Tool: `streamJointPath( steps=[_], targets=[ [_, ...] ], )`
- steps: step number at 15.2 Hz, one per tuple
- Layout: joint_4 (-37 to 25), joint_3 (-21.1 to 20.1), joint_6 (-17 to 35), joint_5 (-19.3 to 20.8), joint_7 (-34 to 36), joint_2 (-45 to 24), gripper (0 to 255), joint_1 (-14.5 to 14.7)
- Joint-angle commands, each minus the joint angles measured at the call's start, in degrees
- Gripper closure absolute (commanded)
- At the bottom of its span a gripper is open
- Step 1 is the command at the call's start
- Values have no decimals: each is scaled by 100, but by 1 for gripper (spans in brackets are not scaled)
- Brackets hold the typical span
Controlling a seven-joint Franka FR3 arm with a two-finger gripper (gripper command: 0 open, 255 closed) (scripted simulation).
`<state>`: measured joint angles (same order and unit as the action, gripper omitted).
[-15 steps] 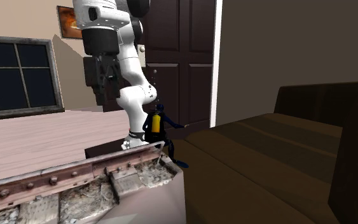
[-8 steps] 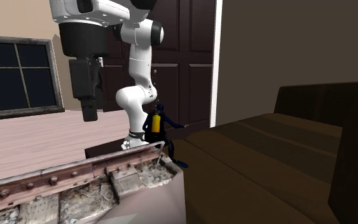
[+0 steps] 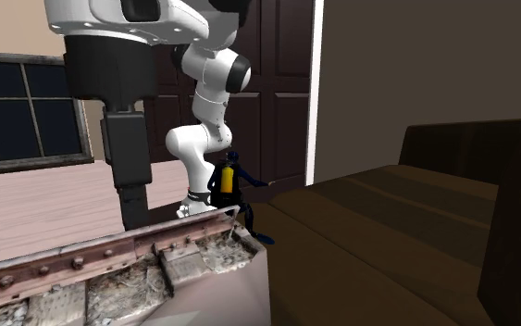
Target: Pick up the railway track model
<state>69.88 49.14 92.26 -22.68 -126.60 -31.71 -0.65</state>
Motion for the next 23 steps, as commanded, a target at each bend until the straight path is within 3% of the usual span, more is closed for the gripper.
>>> streamJointPath(
  steps=[1, 7, 8, 17, 23],
  targets=[
    [94, -28, 125, -21, -75, -42, 0, 2],
    [512, -26, 494, -21, -113, -21, 0, 127],
    [521, -24, 496, -17, -107, -13, 255, 139],
    [511, -26, 493, -22, -114, -22, 255, 127],
    [-50, -33, 5, -27, -63, -56, 255, -46]
  ],
)
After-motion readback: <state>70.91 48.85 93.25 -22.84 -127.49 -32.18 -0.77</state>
